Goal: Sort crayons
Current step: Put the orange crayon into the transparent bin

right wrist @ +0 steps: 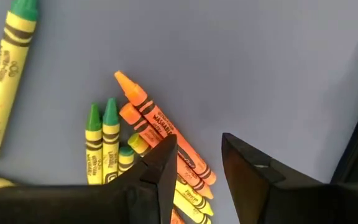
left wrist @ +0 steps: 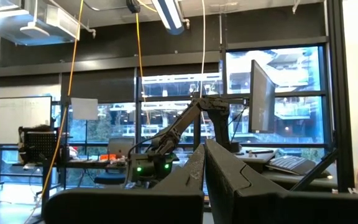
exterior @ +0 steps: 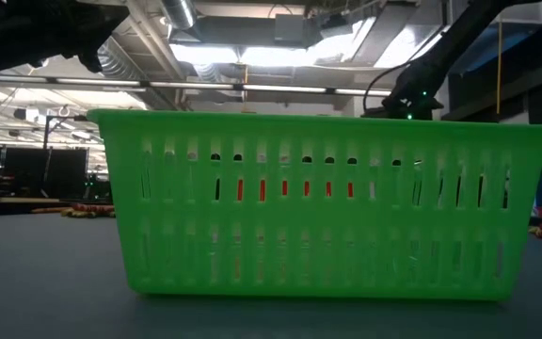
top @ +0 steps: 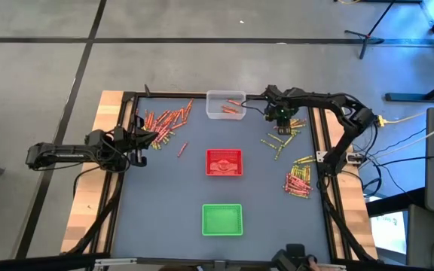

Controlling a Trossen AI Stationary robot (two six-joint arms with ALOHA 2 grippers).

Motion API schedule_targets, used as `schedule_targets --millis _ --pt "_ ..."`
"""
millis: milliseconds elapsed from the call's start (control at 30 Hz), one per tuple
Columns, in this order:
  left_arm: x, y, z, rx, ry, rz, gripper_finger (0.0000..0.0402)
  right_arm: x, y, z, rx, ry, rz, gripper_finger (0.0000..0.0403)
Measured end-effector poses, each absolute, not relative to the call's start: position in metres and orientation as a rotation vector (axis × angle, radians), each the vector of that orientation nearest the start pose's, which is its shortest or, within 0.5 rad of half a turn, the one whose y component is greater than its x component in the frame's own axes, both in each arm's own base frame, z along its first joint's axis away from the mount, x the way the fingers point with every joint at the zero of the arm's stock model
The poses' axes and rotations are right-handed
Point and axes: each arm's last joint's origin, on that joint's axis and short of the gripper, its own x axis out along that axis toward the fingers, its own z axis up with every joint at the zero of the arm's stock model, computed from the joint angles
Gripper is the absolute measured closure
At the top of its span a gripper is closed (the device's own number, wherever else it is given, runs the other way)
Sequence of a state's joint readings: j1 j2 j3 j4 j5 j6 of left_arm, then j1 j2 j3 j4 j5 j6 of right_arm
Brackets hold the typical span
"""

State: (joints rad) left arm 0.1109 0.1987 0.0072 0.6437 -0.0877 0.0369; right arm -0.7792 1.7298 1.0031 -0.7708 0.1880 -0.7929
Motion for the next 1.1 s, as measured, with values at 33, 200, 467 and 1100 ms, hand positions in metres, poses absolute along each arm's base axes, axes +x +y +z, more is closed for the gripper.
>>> schedule_targets --millis 33,200,467,1100 --pt "0.0991 0.0136 0.21 0.042 -0.449 0.204 0.0401 0.203 -0.2082 0.1502 -0.149 1.658 -0.137 0.0276" --pt "0.0991 0.0138 0.2101 0.062 -0.447 0.214 0.0401 0.2005 -0.2055 0.15 -0.13 1.686 -0.111 0.0276" --pt "0.0991 0.0137 0.2102 0.063 -0.447 0.214 0.0401 0.2012 -0.2046 0.1491 -0.107 1.653 -0.087 0.0276" --pt "0.0991 0.0137 0.21 0.059 -0.447 0.212 0.0401 0.2029 -0.2058 0.1447 -0.185 1.612 -0.035 0.0276"
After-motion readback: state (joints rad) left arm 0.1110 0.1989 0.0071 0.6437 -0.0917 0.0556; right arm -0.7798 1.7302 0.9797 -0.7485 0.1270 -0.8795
